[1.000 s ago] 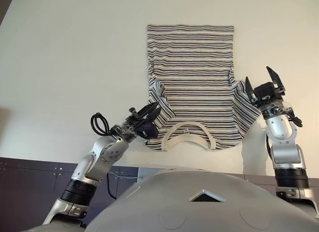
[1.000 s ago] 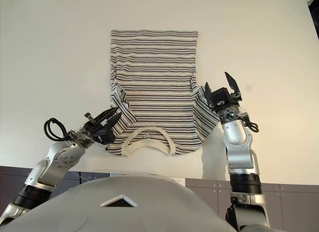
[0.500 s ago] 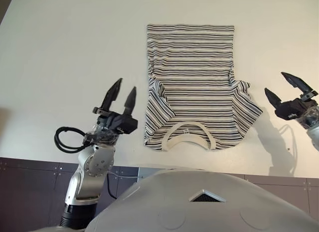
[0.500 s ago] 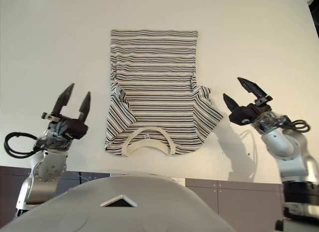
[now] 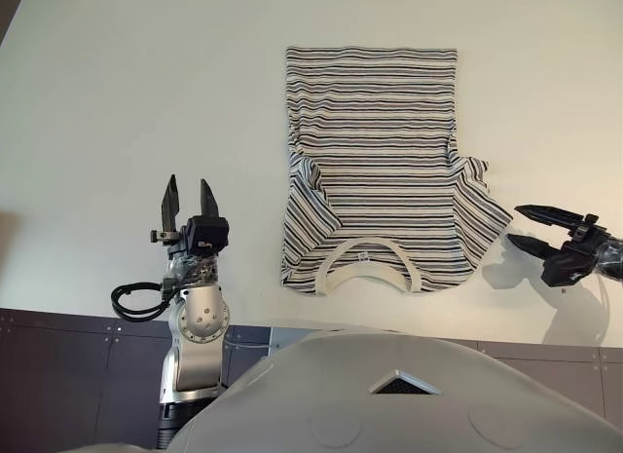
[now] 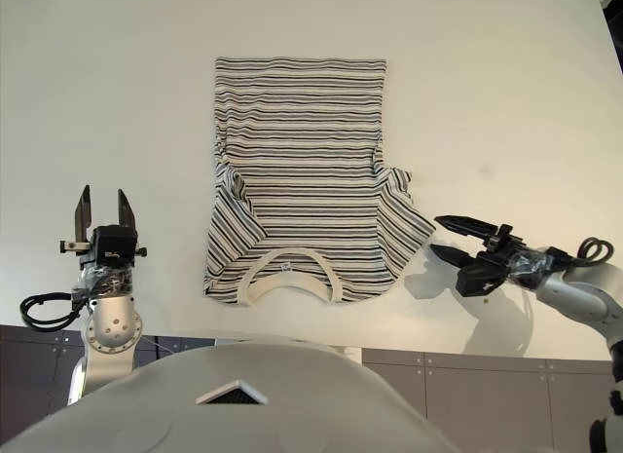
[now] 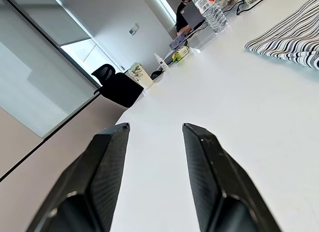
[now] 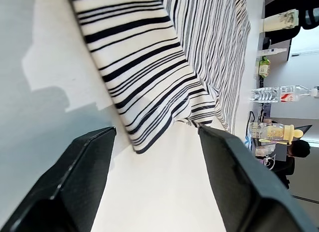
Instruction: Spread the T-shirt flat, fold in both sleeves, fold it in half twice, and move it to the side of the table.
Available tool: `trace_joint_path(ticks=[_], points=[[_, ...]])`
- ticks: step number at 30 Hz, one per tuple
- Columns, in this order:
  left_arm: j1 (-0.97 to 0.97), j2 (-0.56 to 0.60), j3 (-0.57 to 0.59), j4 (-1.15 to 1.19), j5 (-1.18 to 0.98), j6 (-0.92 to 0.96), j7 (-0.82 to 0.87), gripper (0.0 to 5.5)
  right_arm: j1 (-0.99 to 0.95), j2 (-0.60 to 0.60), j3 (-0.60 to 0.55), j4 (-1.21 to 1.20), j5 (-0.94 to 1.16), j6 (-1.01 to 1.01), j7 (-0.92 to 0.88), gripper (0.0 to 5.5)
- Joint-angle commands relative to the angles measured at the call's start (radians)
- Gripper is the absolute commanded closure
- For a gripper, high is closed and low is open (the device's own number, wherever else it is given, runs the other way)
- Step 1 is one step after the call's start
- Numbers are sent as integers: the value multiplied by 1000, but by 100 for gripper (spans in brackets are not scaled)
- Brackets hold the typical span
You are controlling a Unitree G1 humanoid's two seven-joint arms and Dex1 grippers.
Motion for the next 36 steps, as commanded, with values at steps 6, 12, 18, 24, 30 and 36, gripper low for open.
trace_joint_path(ticks=[6, 12, 18, 24, 30, 36], points=[[-52, 19, -10, 56, -4, -7, -13, 353, -5, 41, 54, 4, -18, 145, -2, 245], [-46, 8, -22, 66, 3, -6, 1, 348, -9, 45, 72, -28, -2, 180, -12, 284], [-37, 3, -31, 73, 5, -6, 12, 348, 7, 28, 90, -44, -32, 173, -43, 403], [-51, 14, -32, 94, 0, -14, 10, 348, -3, 45, 103, -48, -52, 210, -62, 523], [-42, 22, -34, 114, 1, -26, 12, 348, 50, 45, 58, -116, -74, 193, -188, 539], [-2, 51, -30, 138, 10, -60, 8, 348, 128, 72, -36, -235, -89, 194, -331, 539]])
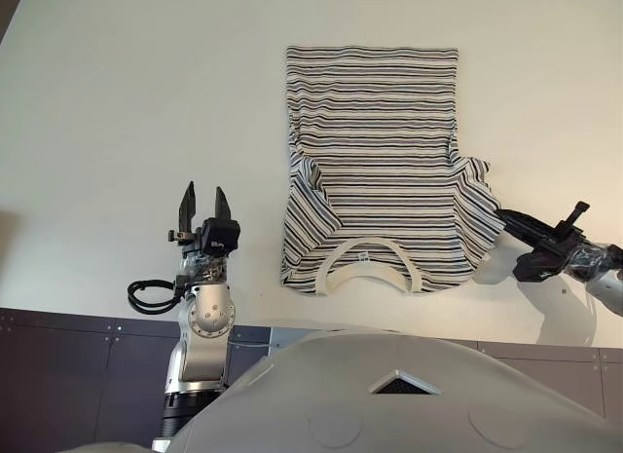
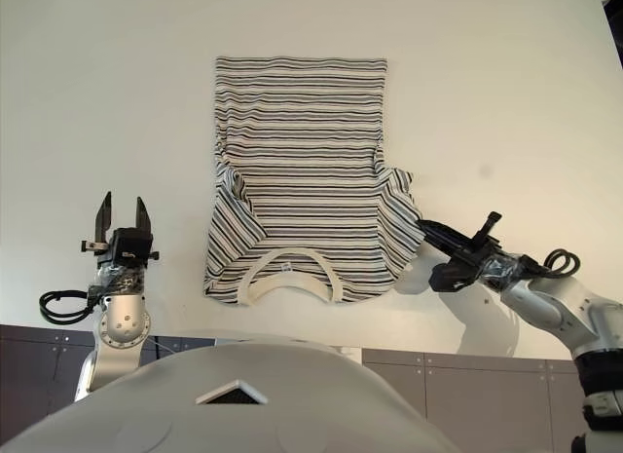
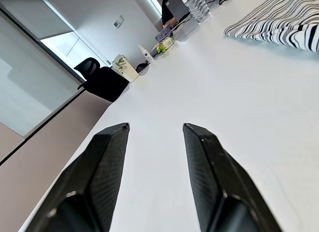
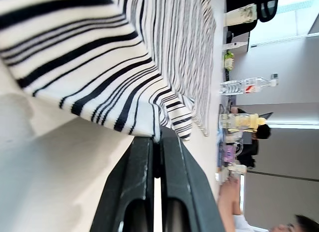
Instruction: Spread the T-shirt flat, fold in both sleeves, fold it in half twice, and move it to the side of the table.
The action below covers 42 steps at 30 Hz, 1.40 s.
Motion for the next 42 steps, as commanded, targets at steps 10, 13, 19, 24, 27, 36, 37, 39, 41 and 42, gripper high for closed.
trace_joint_path(ticks=[10, 13, 19, 24, 27, 36, 37, 39, 41, 42], points=[[0, 82, 10, 71, -9, -44, -27, 348, 41, 149, -28, -250, 1, 53, -20, 539], [-16, 96, 8, 85, -15, -48, -37, 348, 33, 192, 9, -264, -14, 91, 17, 539], [-75, 144, 13, 125, -31, -69, -74, 348, 17, 270, 114, -245, -51, 161, 88, 539], [-123, 205, 27, 154, -57, -92, -118, 348, -6, 319, 150, -267, -54, 209, 101, 539], [-133, 227, 32, 162, -67, -103, -136, 348, -3, 312, 160, -282, -45, 217, 121, 484], [-79, 364, 31, 192, -32, -239, -204, 348, 16, 205, -54, -340, 104, 88, 34, 313], [-69, 391, 35, 200, -31, -264, -217, 348, 18, 193, -86, -332, 106, 67, 19, 297], [-44, 488, 26, 213, -35, -351, -279, 348, 39, 127, -95, -231, 86, 13, 27, 253], [-29, 592, -12, 227, -60, -441, -383, 348, 65, 32, -39, -85, 56, -72, 77, 253], [-24, 626, -37, 221, -74, -465, -436, 348, 62, -16, 11, -38, 65, -112, 140, 253]])
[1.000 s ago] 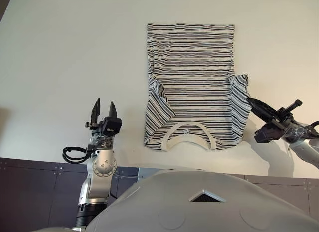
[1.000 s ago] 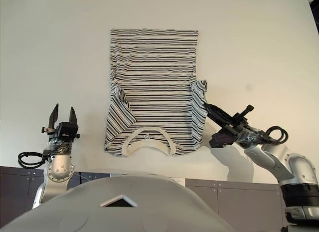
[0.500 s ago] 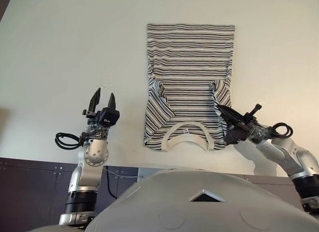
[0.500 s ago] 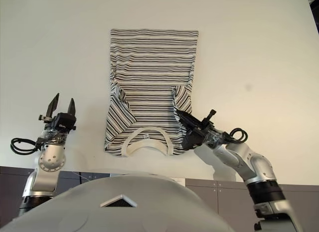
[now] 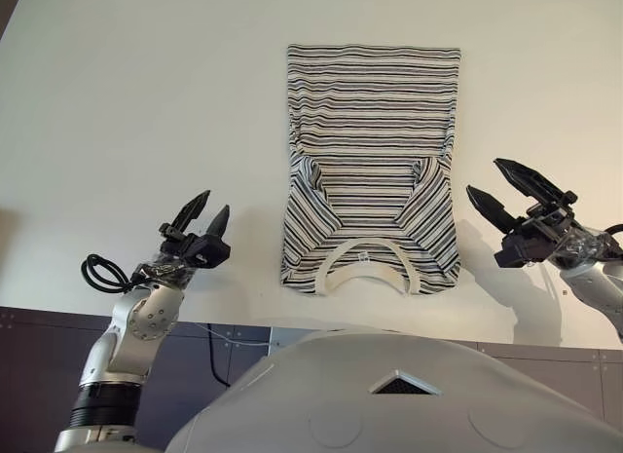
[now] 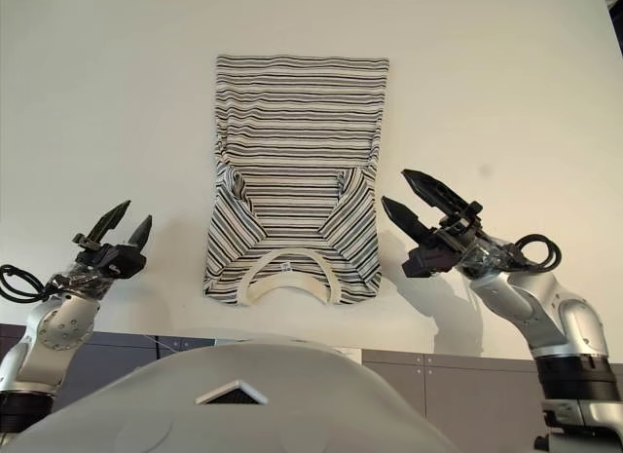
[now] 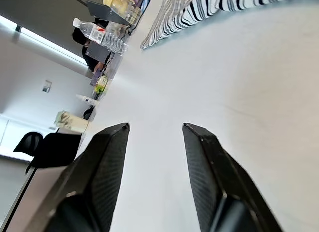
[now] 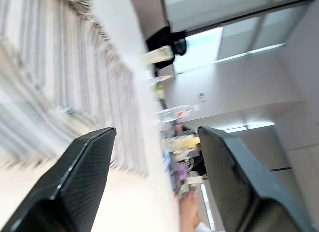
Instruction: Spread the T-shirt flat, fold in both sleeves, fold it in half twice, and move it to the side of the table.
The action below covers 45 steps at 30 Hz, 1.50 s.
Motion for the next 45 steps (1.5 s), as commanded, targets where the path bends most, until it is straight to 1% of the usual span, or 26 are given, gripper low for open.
trace_joint_path(ticks=[1, 3, 6, 10, 12, 16, 21, 25, 28, 32, 35, 37, 40, 41, 45], points=[[18, 148, -83, 1, -47, -101, -192, 332, 15, -179, 136, 180, 14, -124, 186, 249], [4, 183, -130, -13, -74, -106, -281, 297, -17, -239, 224, 180, 83, -134, 337, 249], [-30, 228, -172, -21, -77, -118, -367, 253, -68, -259, 296, 117, 169, -117, 466, 249], [-67, 301, -216, -44, -107, -154, -469, 253, -99, -263, 335, 56, 261, -84, 562, 249], [-83, 318, -237, -56, -118, -169, -502, 253, -99, -277, 342, 36, 290, -82, 594, 249], [-170, 287, -309, 0, -81, -216, -530, 253, -120, -232, 356, 18, 294, -73, 633, 249], [-271, 261, -365, 94, -8, -302, -504, 253, -118, -162, 344, 33, 236, -55, 606, 249], [-294, 254, -401, 124, 30, -358, -488, 253, -114, -153, 329, 63, 209, -73, 585, 249], [-277, 264, -426, 122, 62, -409, -483, 253, -126, -146, 330, 59, 208, -79, 584, 249], [-301, 262, -429, 143, 105, -429, -455, 253, -144, -140, 336, 65, 207, -93, 587, 249], [-327, 233, -429, 183, 153, -431, -408, 315, -162, -136, 341, 76, 204, -108, 591, 312], [-337, 233, -433, 200, 167, -442, -393, 359, -158, -133, 340, 80, 199, -115, 587, 357], [-344, 239, -444, 205, 161, -446, -383, 411, -149, -125, 338, 74, 205, -121, 580, 414], [-346, 241, -447, 203, 152, -444, -383, 434, -142, -124, 336, 64, 211, -120, 579, 442], [-334, 256, -446, 189, 82, -419, -400, 479, -96, -119, 319, 21, 234, -90, 572, 533]])
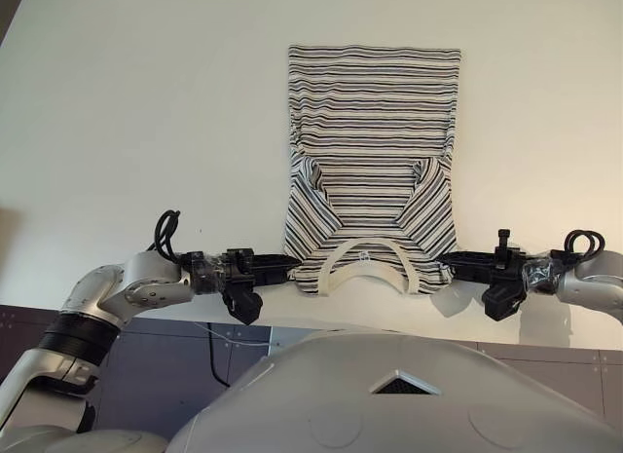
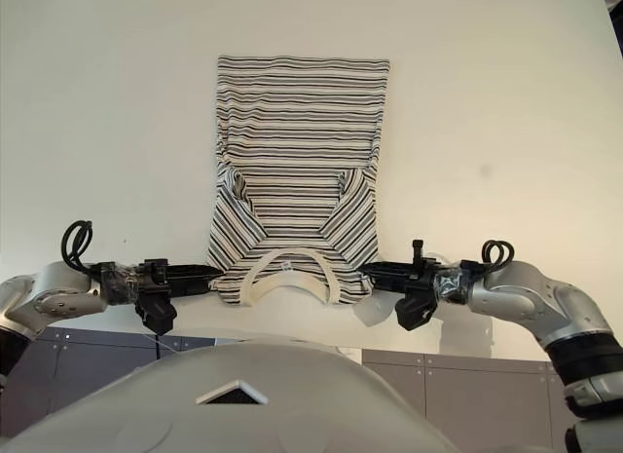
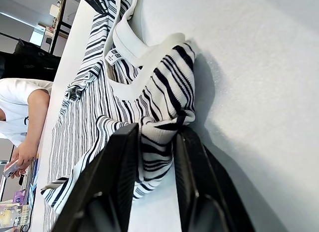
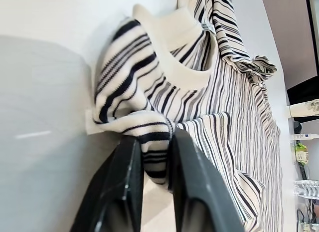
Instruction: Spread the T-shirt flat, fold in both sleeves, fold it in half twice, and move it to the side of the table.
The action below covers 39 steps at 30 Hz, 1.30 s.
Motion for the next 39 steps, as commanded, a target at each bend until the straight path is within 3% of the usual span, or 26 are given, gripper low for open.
trace_joint_path(ticks=[1, 6, 12, 14, 16, 21, 26, 31, 39], points=[[61, 27, -33, 26, 2, 108, -83, 490, 53, 10, -11, -46, 18, 50, 6, 540], [202, 112, -24, -180, -327, 327, -203, 539, 196, -68, 21, -234, 386, 339, 165, 540], [430, 215, 23, -484, -612, 582, -300, 539, 371, -244, 49, -414, 658, 534, 412, 540], [454, 215, 55, -537, -709, 662, -315, 539, 391, -261, 18, -437, 767, 597, 468, 540], [385, 173, 110, -558, -845, 777, -319, 539, 302, -201, -39, -431, 898, 734, 468, 540], [-130, -71, 184, -330, -974, 1057, -292, 539, -182, 71, -114, -271, 1007, 1122, 334, 540], [-426, -295, 131, 5, -817, 1089, -273, 539, -439, 247, -126, -38, 851, 1199, 250, 540], [-659, -449, 124, 388, -693, 964, -305, 539, -531, 361, -143, 118, 718, 1174, 201, 540], [-837, -567, 171, 791, -620, 830, -350, 539, -594, 446, -187, 189, 653, 1198, 204, 540]])
